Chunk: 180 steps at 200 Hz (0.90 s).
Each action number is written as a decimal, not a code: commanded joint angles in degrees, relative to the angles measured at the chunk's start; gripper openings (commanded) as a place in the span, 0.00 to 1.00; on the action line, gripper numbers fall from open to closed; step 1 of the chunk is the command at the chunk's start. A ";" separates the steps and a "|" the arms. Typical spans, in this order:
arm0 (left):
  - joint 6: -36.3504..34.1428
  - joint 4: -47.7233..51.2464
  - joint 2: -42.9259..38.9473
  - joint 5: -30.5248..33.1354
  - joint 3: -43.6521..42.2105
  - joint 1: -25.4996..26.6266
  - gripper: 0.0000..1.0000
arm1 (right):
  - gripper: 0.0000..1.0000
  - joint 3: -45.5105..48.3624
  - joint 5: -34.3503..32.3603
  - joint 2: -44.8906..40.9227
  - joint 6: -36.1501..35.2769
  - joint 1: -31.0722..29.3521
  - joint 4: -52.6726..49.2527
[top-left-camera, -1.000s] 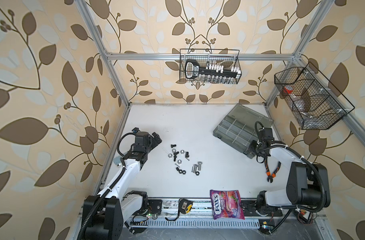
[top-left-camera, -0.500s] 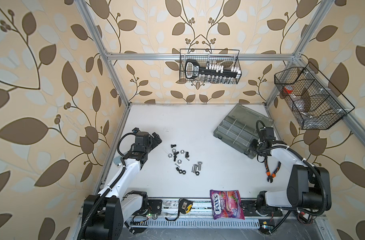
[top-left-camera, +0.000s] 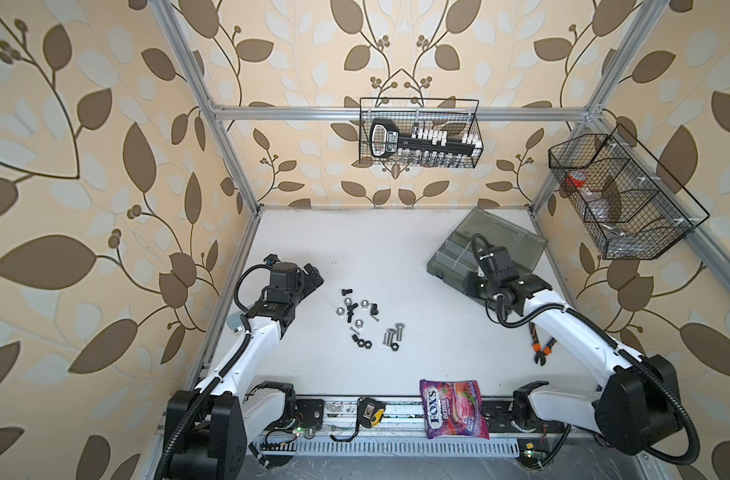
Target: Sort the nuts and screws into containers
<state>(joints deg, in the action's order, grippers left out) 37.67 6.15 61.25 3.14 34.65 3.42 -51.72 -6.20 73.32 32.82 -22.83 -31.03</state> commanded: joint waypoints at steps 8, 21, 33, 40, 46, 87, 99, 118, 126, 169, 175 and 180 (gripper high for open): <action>-0.14 -0.35 -0.85 0.50 2.35 0.21 0.99 | 0.37 -0.02 -0.76 3.91 6.01 -10.78 -2.90; -0.13 -0.35 -0.79 0.39 2.38 0.19 0.99 | 0.37 -0.55 -0.45 5.83 7.03 -15.67 -2.80; 0.03 -0.35 -0.79 0.33 2.40 0.20 0.99 | 0.37 -1.23 -0.62 7.64 7.29 -19.63 -3.01; 0.03 -0.31 -0.79 0.34 2.28 0.19 0.99 | 0.37 -1.65 -0.87 8.52 7.44 -21.29 -3.19; -0.01 -0.27 -0.81 0.29 2.22 0.24 0.99 | 0.37 -1.85 -0.84 9.31 7.44 -22.59 -3.14; 0.14 0.17 -1.22 0.39 1.96 0.19 0.99 | 0.37 -2.93 2.46 13.70 6.27 -26.93 -0.52; 0.13 0.35 -1.31 0.54 1.92 0.18 0.99 | 0.38 -3.84 2.80 15.46 5.87 -28.07 0.05; 0.08 0.44 -1.40 0.55 1.96 0.23 0.99 | 0.39 -5.48 3.33 18.31 5.29 -29.52 0.76; 0.24 0.69 -1.40 0.64 2.08 0.22 0.99 | 0.39 -6.08 3.62 19.38 5.05 -29.77 1.03; 0.12 1.13 -1.40 1.08 2.19 0.23 0.99 | 0.40 -7.90 4.54 23.75 4.29 -29.99 1.67; 0.13 1.07 -1.40 1.09 2.17 0.18 0.99 | 0.40 -8.14 4.55 24.29 4.29 -29.97 1.71; 0.12 1.05 -1.40 1.08 2.17 0.22 0.99 | 0.40 -8.36 4.53 24.65 4.24 -29.94 1.76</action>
<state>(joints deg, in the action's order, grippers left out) 37.69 6.26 61.23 3.18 34.65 3.42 -58.24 -2.33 96.01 37.87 -52.56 -29.30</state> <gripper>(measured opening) 0.990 0.401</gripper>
